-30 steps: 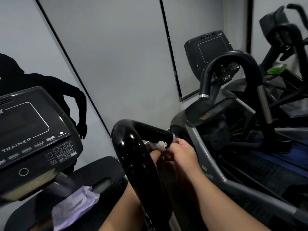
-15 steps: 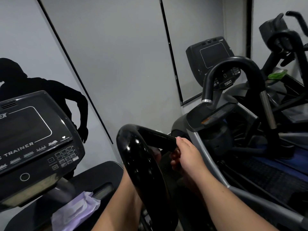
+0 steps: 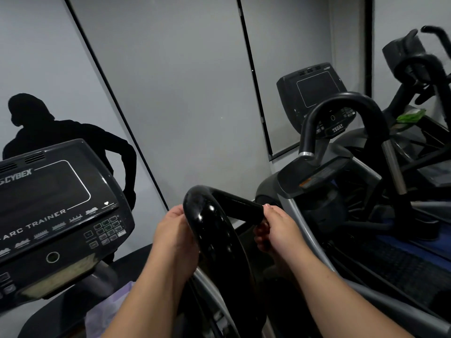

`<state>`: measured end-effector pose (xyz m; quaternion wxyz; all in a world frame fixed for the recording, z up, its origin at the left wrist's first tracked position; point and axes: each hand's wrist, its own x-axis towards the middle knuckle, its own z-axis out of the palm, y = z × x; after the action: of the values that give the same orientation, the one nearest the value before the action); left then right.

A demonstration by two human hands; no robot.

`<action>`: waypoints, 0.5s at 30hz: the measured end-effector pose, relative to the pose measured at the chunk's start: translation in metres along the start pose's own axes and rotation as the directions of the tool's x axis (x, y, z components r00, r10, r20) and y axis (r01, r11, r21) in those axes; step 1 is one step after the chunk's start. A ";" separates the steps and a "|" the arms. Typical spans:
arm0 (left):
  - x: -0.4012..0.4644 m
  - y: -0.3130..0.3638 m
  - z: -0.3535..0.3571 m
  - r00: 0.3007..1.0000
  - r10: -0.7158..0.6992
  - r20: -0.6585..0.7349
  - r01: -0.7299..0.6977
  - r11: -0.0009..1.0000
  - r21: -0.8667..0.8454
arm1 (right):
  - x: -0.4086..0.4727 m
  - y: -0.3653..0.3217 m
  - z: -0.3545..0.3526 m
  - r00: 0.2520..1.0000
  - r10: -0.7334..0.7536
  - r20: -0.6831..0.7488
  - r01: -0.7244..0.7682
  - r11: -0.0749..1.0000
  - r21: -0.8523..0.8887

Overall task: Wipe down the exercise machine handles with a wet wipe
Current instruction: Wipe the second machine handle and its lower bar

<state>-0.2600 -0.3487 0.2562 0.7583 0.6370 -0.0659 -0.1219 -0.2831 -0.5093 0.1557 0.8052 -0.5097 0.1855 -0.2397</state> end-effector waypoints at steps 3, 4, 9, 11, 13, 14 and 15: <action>0.000 0.005 -0.008 0.997 0.062 -0.039 -0.064 0.996 -0.058 | 0.001 0.001 -0.004 0.999 -0.019 -0.031 0.015 0.991 -0.137; 0.000 0.005 -0.011 0.995 0.090 -0.045 -0.093 0.993 -0.068 | 0.000 0.001 -0.006 0.999 -0.031 -0.038 0.024 0.986 -0.167; -0.016 0.017 -0.019 0.956 0.289 -0.046 -0.290 0.956 -0.036 | -0.026 -0.030 -0.007 0.956 -0.263 -0.129 0.219 0.934 -0.282; -0.033 0.025 -0.028 0.911 0.413 0.018 -0.413 0.908 0.067 | -0.049 -0.050 -0.002 0.899 -0.427 -0.100 0.385 0.877 -0.289; -0.054 0.033 -0.034 0.855 0.505 0.119 -0.519 0.832 0.198 | -0.077 -0.068 0.003 0.826 -0.563 -0.021 0.542 0.805 -0.243; -0.064 0.036 -0.035 0.825 0.540 0.169 -0.565 0.780 0.268 | -0.092 -0.075 0.006 0.783 -0.621 0.036 0.612 0.760 -0.217; -0.071 0.038 -0.034 0.791 0.575 0.208 -0.609 0.712 0.348 | -0.108 -0.081 0.009 0.731 -0.674 0.102 0.679 0.705 -0.204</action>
<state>-0.3159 -0.2907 0.2917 0.6080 0.7164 -0.3217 0.1167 -0.3820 -0.4704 0.2392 0.5992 -0.6330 0.0039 -0.4901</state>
